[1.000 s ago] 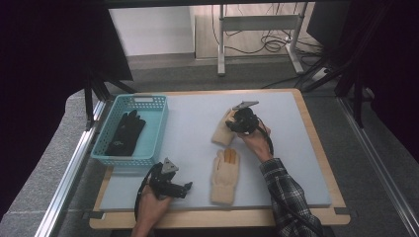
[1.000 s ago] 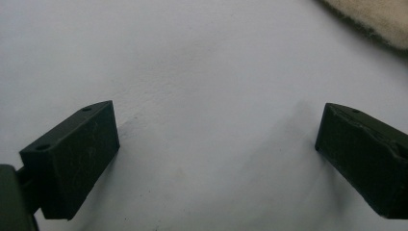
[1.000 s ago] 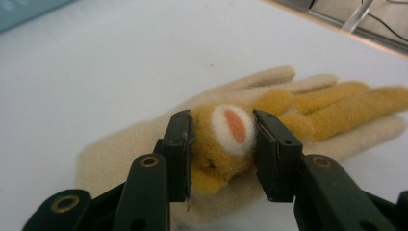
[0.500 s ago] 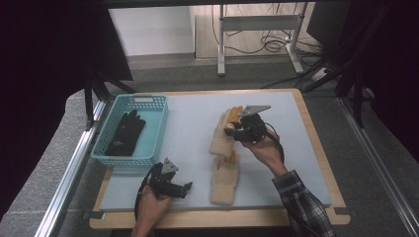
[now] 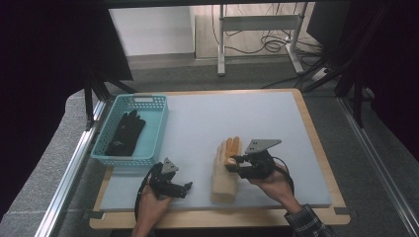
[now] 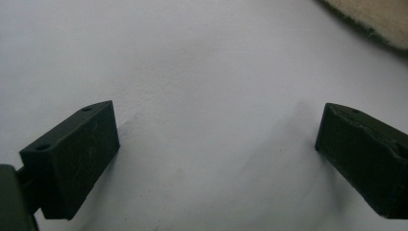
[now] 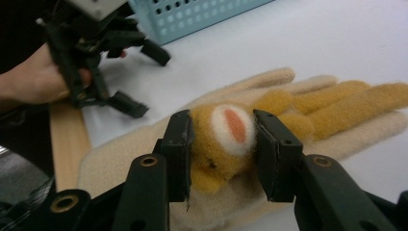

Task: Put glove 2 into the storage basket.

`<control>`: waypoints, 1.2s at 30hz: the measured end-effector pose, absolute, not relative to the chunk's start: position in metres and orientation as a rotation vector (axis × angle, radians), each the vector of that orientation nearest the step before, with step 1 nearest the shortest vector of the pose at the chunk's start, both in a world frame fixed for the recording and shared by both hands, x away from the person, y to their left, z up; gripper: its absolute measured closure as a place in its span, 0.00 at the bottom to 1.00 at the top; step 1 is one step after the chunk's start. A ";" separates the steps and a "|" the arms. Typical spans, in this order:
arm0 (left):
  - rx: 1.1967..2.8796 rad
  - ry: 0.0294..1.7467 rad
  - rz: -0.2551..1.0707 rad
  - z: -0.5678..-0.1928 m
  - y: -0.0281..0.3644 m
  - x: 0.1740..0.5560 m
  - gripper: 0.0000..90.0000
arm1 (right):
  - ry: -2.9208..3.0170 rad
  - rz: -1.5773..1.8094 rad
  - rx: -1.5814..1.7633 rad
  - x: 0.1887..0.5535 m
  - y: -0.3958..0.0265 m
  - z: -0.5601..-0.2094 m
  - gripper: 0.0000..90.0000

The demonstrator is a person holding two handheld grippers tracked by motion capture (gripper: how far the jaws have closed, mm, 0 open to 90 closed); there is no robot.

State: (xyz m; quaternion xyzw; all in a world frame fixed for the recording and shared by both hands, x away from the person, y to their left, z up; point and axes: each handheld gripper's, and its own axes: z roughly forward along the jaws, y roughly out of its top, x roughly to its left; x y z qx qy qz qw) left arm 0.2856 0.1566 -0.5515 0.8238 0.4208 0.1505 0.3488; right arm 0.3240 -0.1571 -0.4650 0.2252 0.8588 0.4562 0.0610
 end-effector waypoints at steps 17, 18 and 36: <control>2.133 1.093 0.389 -0.552 0.156 0.285 0.02 | 2.605 1.291 0.772 0.321 -0.163 -0.487 0.41; 2.133 1.093 0.389 -0.552 0.156 0.285 0.02 | 2.594 1.293 0.781 0.321 -0.167 -0.484 0.42; 2.150 1.070 0.391 -0.550 0.160 0.280 0.03 | 2.731 1.224 0.755 0.296 -0.184 -0.524 0.98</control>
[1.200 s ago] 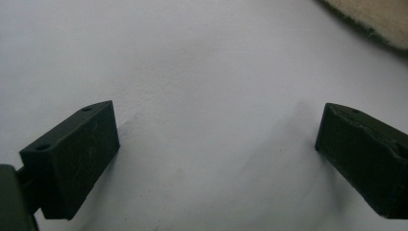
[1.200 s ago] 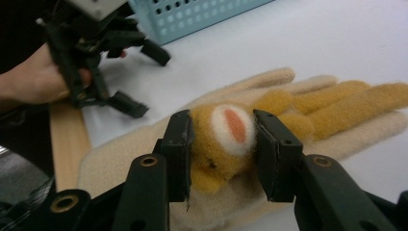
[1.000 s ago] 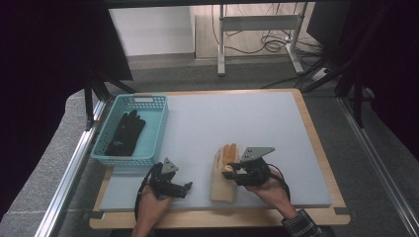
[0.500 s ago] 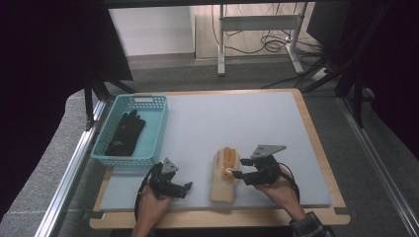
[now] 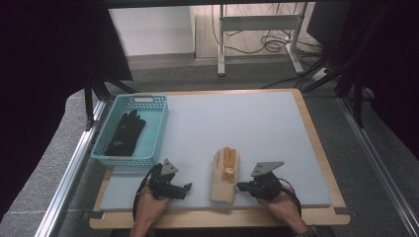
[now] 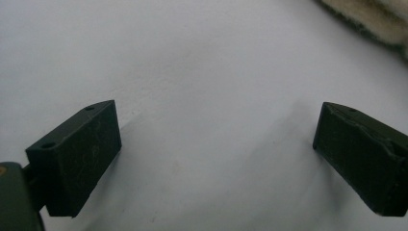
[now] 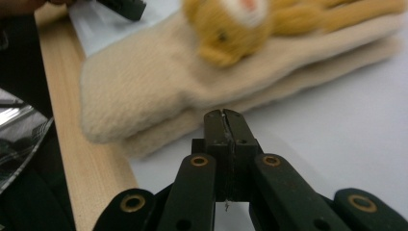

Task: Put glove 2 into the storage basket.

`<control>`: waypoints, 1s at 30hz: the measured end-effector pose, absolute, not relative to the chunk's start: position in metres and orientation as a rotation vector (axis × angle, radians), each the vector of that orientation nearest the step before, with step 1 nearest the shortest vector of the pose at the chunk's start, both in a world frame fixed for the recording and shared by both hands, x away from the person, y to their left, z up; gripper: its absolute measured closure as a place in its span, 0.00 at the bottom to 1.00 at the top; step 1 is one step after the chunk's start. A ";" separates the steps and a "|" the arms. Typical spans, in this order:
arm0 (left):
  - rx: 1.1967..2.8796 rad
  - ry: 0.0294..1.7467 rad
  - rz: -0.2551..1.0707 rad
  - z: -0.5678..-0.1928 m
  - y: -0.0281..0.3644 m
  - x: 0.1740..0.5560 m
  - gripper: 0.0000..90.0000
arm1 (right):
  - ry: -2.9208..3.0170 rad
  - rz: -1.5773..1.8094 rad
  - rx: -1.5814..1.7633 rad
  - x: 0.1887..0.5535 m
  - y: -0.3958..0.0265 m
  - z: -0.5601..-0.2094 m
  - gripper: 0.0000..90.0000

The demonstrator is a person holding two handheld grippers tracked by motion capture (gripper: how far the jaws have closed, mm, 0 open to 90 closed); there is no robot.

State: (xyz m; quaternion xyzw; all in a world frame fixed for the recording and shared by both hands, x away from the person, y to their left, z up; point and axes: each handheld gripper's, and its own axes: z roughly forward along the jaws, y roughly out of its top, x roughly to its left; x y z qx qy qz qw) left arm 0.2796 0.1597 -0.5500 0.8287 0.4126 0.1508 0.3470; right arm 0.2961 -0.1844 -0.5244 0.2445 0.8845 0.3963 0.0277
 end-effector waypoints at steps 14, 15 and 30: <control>2.139 1.098 0.401 -0.552 0.178 0.279 0.01 | 2.733 1.232 0.724 0.301 -0.141 -0.535 0.98; 2.139 1.101 0.399 -0.552 0.179 0.279 0.01 | 2.729 1.233 0.721 0.302 -0.137 -0.535 0.98; 2.149 1.098 0.394 -0.552 0.179 0.280 0.01 | 2.656 1.206 0.721 0.324 -0.103 -0.538 0.98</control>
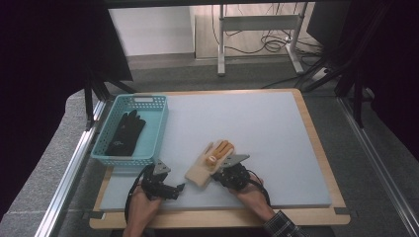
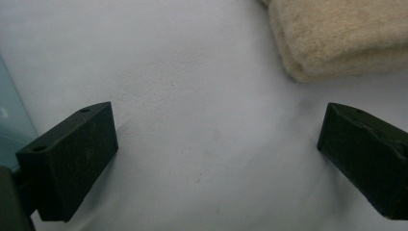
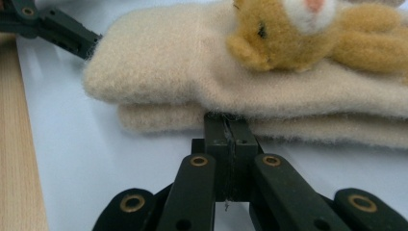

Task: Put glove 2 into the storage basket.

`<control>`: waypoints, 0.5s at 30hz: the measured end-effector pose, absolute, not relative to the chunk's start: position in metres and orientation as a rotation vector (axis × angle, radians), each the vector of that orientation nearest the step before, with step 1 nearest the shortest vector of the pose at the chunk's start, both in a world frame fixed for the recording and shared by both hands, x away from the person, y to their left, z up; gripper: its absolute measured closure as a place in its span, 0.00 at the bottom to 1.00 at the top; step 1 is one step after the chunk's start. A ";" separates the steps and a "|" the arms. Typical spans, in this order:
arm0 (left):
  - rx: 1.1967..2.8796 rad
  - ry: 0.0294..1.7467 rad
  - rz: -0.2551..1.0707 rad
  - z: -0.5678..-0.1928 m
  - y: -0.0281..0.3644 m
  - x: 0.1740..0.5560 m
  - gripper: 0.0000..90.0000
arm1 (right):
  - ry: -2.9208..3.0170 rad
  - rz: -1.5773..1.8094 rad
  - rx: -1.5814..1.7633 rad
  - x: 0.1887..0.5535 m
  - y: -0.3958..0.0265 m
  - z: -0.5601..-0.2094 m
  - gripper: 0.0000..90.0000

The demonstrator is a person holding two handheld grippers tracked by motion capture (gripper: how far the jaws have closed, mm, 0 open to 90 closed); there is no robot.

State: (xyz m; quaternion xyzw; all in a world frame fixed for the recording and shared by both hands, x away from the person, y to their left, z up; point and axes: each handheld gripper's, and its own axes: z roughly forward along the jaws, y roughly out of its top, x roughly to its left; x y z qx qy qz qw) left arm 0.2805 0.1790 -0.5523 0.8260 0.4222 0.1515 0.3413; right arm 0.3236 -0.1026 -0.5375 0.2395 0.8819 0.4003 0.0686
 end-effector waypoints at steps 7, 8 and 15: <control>2.137 1.111 0.395 -0.553 0.178 0.280 0.00 | 2.654 1.223 0.714 0.319 -0.107 -0.536 0.91; 2.134 1.114 0.395 -0.553 0.178 0.280 0.00 | 2.651 1.233 0.712 0.319 -0.109 -0.535 0.90; 2.124 1.122 0.398 -0.553 0.178 0.280 0.00 | 2.595 1.254 0.716 0.316 -0.126 -0.521 0.77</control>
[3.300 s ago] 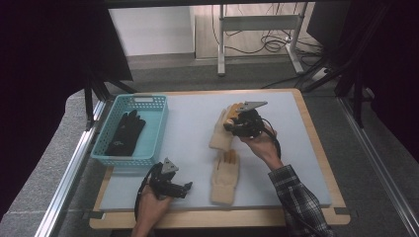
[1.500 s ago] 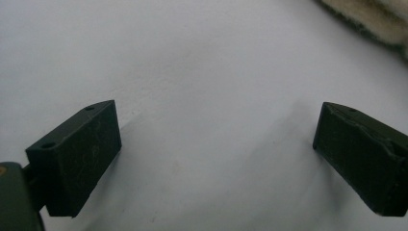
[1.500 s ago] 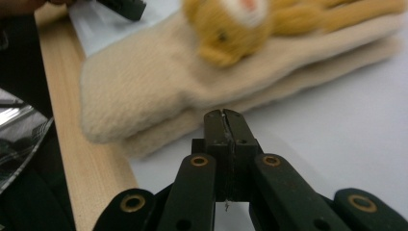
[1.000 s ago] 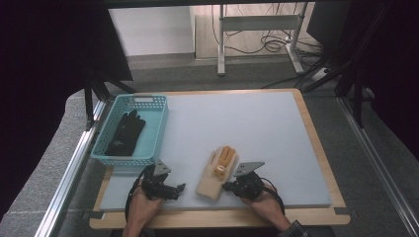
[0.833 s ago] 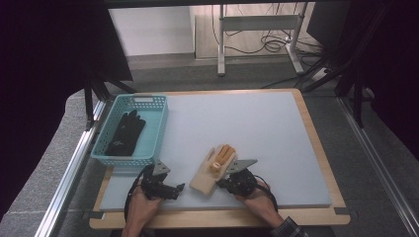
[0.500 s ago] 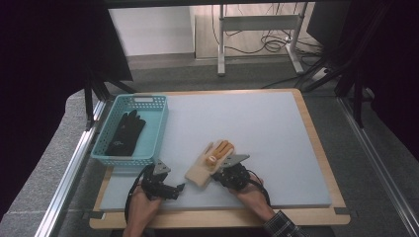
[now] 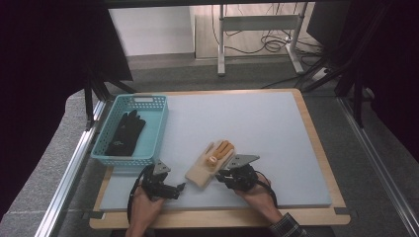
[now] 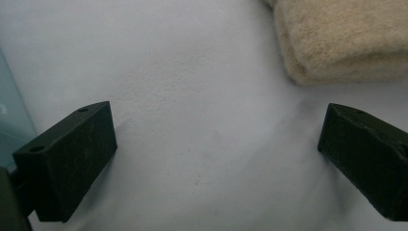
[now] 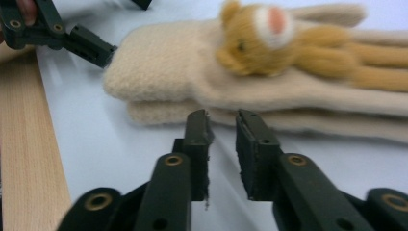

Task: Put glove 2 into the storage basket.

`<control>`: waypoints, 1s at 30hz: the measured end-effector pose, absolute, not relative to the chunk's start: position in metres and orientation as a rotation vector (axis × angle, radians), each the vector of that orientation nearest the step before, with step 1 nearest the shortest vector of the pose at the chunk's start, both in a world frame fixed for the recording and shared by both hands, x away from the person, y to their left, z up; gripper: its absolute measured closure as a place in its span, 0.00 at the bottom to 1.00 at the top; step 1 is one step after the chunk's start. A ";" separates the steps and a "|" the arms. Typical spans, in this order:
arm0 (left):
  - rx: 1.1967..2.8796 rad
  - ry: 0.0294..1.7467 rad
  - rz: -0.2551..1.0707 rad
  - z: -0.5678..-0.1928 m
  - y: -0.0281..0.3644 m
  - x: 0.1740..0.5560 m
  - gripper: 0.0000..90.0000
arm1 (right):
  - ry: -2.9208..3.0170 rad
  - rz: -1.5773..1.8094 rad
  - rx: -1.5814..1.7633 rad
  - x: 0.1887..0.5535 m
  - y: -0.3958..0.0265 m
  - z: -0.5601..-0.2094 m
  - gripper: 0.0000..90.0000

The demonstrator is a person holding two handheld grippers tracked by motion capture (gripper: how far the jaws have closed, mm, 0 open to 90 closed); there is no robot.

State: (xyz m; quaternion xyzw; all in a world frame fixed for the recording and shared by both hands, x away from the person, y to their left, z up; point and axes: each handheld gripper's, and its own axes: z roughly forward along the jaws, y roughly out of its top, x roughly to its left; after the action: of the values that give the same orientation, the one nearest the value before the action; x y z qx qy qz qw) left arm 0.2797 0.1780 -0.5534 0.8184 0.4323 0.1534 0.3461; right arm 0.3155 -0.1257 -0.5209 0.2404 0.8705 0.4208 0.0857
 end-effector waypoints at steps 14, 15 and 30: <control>2.119 1.123 0.398 -0.554 0.178 0.280 0.00 | 2.463 1.184 0.875 0.325 -0.195 -0.506 0.42; 2.119 1.124 0.399 -0.554 0.178 0.280 0.00 | 2.452 1.173 0.894 0.326 -0.201 -0.506 0.40; 2.118 1.130 0.400 -0.554 0.177 0.279 0.00 | 2.341 0.999 1.082 0.341 -0.262 -0.523 0.20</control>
State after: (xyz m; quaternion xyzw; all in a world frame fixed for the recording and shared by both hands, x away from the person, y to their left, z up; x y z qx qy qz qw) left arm 0.2792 0.1774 -0.5536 0.8163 0.4355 0.1544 0.3466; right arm 0.3414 -0.2619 -0.5233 0.3843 0.8316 0.3548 0.1870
